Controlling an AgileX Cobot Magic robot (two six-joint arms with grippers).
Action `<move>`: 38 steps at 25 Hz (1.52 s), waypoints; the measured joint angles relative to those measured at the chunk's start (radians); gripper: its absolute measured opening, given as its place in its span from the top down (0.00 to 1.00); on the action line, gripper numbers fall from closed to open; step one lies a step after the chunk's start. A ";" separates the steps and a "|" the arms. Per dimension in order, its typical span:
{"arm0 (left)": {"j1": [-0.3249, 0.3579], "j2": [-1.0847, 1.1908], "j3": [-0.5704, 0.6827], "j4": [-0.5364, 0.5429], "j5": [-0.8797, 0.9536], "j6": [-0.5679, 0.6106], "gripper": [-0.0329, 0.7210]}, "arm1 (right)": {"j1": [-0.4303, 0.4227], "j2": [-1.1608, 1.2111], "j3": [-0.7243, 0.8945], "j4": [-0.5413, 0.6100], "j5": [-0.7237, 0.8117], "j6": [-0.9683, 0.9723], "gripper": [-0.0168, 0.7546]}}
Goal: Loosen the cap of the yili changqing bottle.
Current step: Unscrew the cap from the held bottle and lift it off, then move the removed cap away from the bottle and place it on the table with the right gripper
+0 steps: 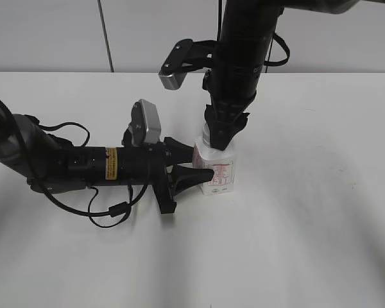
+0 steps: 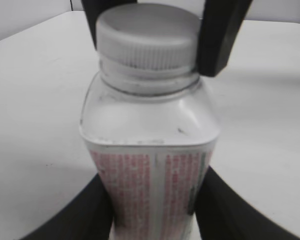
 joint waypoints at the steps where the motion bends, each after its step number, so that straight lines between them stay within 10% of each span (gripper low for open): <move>1: 0.000 -0.001 0.000 0.001 0.001 -0.001 0.55 | 0.000 0.000 -0.008 0.000 0.006 0.000 0.47; 16: 0.000 -0.004 0.000 0.014 0.004 -0.004 0.55 | 0.000 -0.026 -0.087 -0.009 0.002 0.044 0.47; 27: 0.000 -0.005 0.000 0.015 0.009 -0.004 0.55 | 0.000 -0.058 -0.089 -0.023 0.002 0.750 0.47; 38: 0.000 -0.005 0.000 0.015 0.011 -0.004 0.55 | -0.099 -0.152 -0.049 -0.030 0.001 0.837 0.47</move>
